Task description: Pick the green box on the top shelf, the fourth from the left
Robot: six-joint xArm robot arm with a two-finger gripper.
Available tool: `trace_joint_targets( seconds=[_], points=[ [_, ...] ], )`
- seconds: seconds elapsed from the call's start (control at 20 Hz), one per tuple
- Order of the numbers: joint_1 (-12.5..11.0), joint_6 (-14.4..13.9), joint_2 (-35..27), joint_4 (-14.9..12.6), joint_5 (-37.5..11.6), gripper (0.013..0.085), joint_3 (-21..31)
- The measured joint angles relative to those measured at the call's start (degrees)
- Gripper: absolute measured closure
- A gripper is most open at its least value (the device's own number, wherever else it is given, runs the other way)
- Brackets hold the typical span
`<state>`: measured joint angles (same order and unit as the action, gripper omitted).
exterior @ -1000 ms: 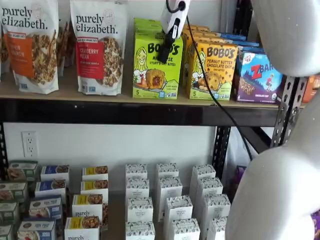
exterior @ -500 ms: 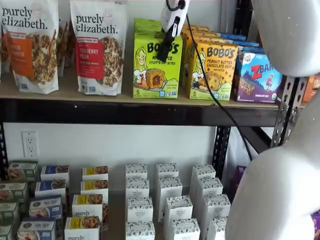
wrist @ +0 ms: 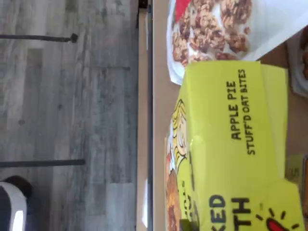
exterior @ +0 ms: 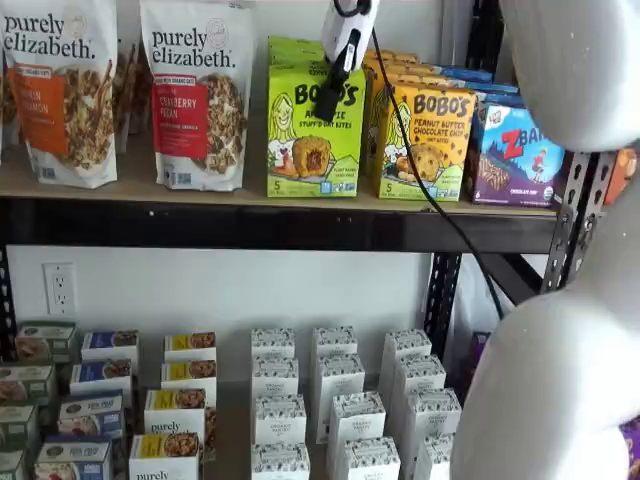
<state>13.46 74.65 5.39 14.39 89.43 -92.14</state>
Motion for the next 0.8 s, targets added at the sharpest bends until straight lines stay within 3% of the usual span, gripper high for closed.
trace_joint_targets(
  seconds=[0.3, 0.8],
  points=[
    [-0.1, -0.1, -0.5, -1.0, 4.0, 0.073, -2.0],
    [-0.7, 0.3, 4.7, -2.2, 5.7, 0.073, 2.0]
  ],
)
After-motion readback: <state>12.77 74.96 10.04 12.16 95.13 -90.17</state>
